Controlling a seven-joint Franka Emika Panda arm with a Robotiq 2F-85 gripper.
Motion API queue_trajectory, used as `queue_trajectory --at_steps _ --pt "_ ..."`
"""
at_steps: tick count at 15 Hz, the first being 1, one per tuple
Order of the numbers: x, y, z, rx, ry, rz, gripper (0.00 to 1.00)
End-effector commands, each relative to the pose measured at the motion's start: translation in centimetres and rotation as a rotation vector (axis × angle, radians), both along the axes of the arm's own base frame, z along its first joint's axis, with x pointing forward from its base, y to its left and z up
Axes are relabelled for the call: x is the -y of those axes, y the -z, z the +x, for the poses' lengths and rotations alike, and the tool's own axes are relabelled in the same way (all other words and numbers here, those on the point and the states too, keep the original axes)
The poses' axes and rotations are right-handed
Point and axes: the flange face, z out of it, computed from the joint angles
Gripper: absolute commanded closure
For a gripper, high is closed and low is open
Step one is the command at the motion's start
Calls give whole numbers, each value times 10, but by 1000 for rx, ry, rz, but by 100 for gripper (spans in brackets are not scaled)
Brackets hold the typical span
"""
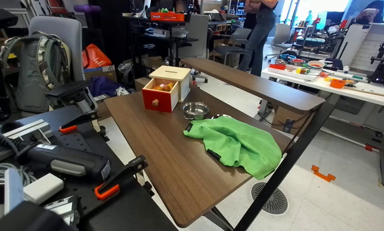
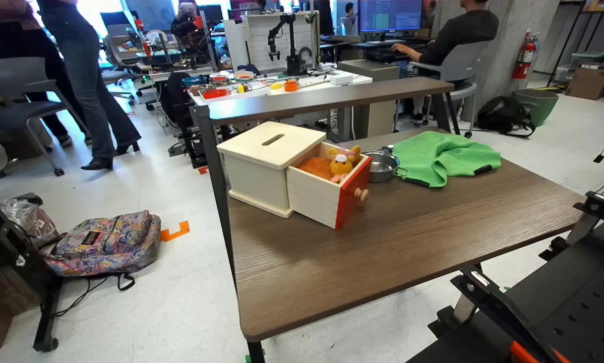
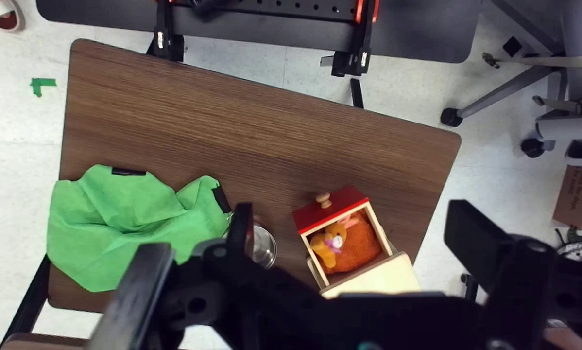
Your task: Remove the plushy from the drawer and put it on the table
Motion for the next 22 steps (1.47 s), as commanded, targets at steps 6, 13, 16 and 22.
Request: queue_trajectory --at_steps 6,13,16,22 --pt "-48 116 64 47 -16 19 0" --pt "-106 188 86 94 -104 10 0" --pt "-114 215 95 104 -121 4 0" --pt "-117 258 113 94 -136 -6 0"
